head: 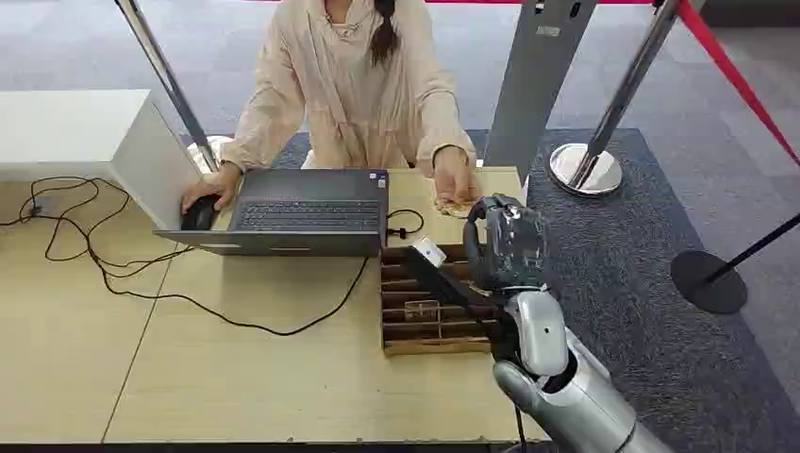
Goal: Pass the card to the sensor for recognition and then transmit it.
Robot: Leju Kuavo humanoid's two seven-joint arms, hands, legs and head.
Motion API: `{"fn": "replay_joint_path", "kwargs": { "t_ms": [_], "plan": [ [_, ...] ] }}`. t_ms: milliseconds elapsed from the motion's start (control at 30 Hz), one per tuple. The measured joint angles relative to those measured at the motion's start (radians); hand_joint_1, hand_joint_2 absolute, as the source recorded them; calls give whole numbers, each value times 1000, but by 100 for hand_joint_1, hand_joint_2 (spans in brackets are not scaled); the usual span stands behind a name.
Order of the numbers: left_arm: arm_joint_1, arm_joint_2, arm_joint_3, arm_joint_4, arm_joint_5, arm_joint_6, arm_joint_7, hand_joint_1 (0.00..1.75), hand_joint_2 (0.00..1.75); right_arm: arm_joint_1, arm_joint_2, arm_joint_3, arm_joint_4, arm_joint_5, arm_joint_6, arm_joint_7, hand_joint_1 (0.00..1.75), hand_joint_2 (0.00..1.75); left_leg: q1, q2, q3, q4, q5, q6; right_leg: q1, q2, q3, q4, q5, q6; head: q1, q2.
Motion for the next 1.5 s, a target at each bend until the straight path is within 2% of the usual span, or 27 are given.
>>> {"fn": "replay_joint_path", "kwargs": {
  "t_ms": [67, 100, 167, 233, 267, 300, 333, 433, 833, 967, 1000, 1033, 1067, 1100, 1200, 1233, 1267, 1500],
  "plan": [
    [0, 1, 0, 2, 0, 0, 0, 0, 0, -2, 1, 4, 4, 1, 0, 0, 98, 175, 0, 0, 0, 0, 0, 0, 0, 0, 0, 0, 0, 0, 0, 0],
    [0, 1, 0, 3, 0, 0, -1, 0, 0, -4, 2, 5, 7, 2, -1, -2, 98, 175, 0, 0, 0, 0, 0, 0, 0, 0, 0, 0, 0, 0, 0, 0],
    [-1, 1, 0, 8, 0, 0, -1, 0, 0, -7, 5, 8, 13, 3, -2, -2, 82, 175, 0, 0, 0, 0, 0, 0, 0, 0, 0, 0, 0, 0, 0, 0],
    [-2, 2, 0, 9, 0, 0, -1, 0, 0, -8, 8, 11, 16, 5, -2, -3, 82, 175, 0, 0, 0, 0, 0, 0, 0, 0, 0, 0, 0, 0, 0, 0],
    [-2, 3, 0, 9, 0, 0, -1, 0, 0, -8, 8, 12, 16, 5, -2, -3, 47, 175, 0, 0, 0, 0, 0, 0, 0, 0, 0, 0, 0, 0, 0, 0],
    [-2, 4, 0, 9, 0, 0, -1, 0, 0, -9, 9, 12, 16, 5, -2, -3, 47, 175, 0, 0, 0, 0, 0, 0, 0, 0, 0, 0, 0, 0, 0, 0],
    [-2, 5, 0, 10, 0, 0, -1, 0, 0, -9, 10, 12, 17, 5, -2, -3, 37, 175, 0, 0, 0, 0, 0, 0, 0, 0, 0, 0, 0, 0, 0, 0],
    [-2, 6, 0, 10, 0, -1, -2, 0, 0, -10, 11, 13, 18, 5, -2, -4, 31, 175, 0, 0, 0, 0, 0, 0, 0, 0, 0, 0, 0, 0, 0, 0],
    [-5, 9, 0, 13, 0, -2, -2, 0, 0, -24, 23, 22, 41, 9, -2, -8, 33, 175, 0, 0, 0, 0, 0, 0, 0, 0, 0, 0, 0, 0, 0, 0],
    [-7, 10, 0, 22, 0, -2, -2, 0, 0, -31, 25, 26, 50, 9, -2, -11, 49, 175, 0, 0, 0, 0, 0, 0, 0, 0, 0, 0, 0, 0, 0, 0],
    [-8, 10, 0, 26, 0, -2, -3, 0, 0, -33, 25, 28, 53, 9, -2, -11, 66, 175, 0, 0, 0, 0, 0, 0, 0, 0, 0, 0, 0, 0, 0, 0],
    [-8, 10, 0, 27, 0, -2, -3, 0, 0, -34, 26, 29, 55, 9, -2, -12, 66, 175, 0, 0, 0, 0, 0, 0, 0, 0, 0, 0, 0, 0, 0, 0],
    [-8, 10, 0, 28, 0, -2, -4, 0, 0, -34, 27, 30, 58, 9, -2, -13, 124, 175, 0, 0, 0, 0, 0, 0, 0, 0, 0, 0, 0, 0, 0, 0],
    [-8, 10, 0, 28, 0, -2, -5, 0, 0, -35, 29, 30, 60, 9, -2, -13, 124, 175, 0, 0, 0, 0, 0, 0, 0, 0, 0, 0, 0, 0, 0, 0],
    [-9, 10, -1, 30, 0, -2, -5, 0, 0, -43, 34, 34, 66, 9, -1, -13, 143, 175, 0, 0, 0, 0, 0, 0, 0, 0, 0, 0, 0, 0, 0, 0],
    [-9, 10, -1, 31, 0, -3, -6, 0, 0, -45, 35, 36, 68, 9, -1, -14, 143, 175, 0, 0, 0, 0, 0, 0, 0, 0, 0, 0, 0, 0, 0, 0],
    [-9, 11, -1, 31, 0, -3, -7, 0, 0, -46, 36, 37, 70, 9, -1, -14, 155, 175, 0, 0, 0, 0, 0, 0, 0, 0, 0, 0, 0, 0, 0, 0],
    [-9, 18, -8, 31, 0, -5, -10, 0, 0, -49, 43, 39, 76, 7, -9, -21, 145, 175, 0, 0, 0, 0, 0, 0, 0, 0, 0, 0, 0, 0, 0, 0]
  ]
}}
